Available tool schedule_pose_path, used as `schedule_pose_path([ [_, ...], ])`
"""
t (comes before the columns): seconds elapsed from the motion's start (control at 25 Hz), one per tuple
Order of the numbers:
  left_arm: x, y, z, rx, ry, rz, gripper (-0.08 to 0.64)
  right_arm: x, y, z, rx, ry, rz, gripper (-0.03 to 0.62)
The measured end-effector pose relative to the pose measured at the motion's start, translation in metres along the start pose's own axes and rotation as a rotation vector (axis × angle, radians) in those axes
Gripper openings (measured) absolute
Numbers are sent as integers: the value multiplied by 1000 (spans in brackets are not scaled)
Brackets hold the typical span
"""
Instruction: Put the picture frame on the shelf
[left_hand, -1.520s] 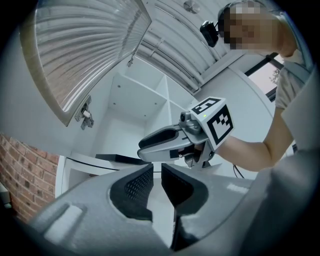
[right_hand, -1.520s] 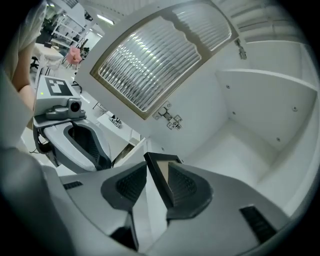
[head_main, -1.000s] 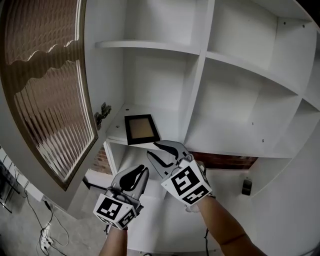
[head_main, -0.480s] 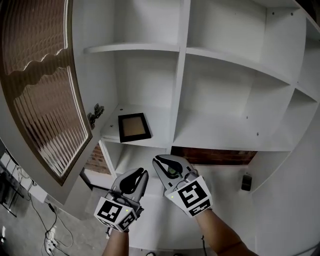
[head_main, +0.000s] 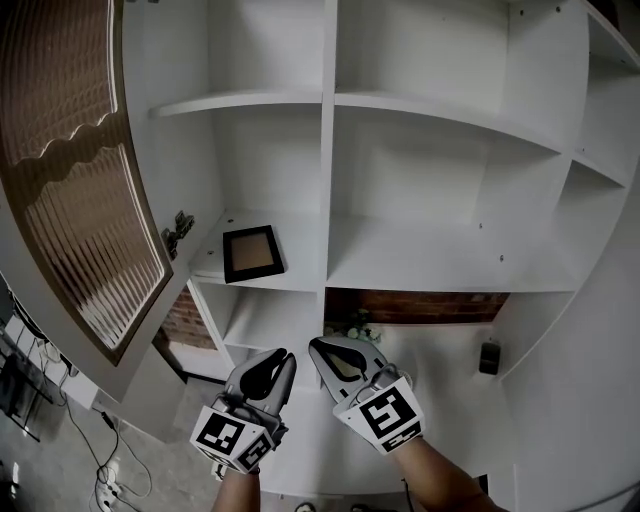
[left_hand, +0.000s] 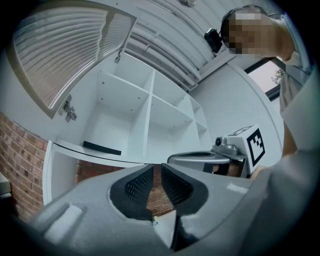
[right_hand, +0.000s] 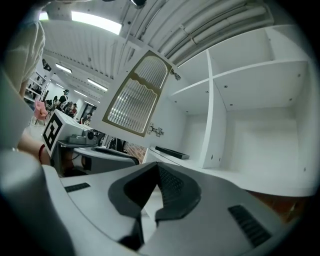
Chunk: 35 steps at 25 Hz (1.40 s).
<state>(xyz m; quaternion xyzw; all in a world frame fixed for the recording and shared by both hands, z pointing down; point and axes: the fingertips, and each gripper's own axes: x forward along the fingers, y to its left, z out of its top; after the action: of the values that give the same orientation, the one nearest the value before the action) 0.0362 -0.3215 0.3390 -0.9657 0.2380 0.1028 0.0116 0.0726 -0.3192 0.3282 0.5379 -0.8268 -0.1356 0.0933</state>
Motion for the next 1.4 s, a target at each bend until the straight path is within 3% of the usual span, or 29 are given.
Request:
schedule_pose_path([
  [0.52,-7,-52,-22,-18,18,7,54,-63,11,-40,98,14,21,15],
  [0.92,-10,-89,-42,2,28,13,54,-104,15,-49,132,-61,56,15],
  [1.08,-10,-110,-40,-6,-10,3,54,-122,18,-52,146,-92,69,15],
  [1.4,-12,-141,-64,-4,36,27,54,-158,14,-69,175,-96,78,15],
])
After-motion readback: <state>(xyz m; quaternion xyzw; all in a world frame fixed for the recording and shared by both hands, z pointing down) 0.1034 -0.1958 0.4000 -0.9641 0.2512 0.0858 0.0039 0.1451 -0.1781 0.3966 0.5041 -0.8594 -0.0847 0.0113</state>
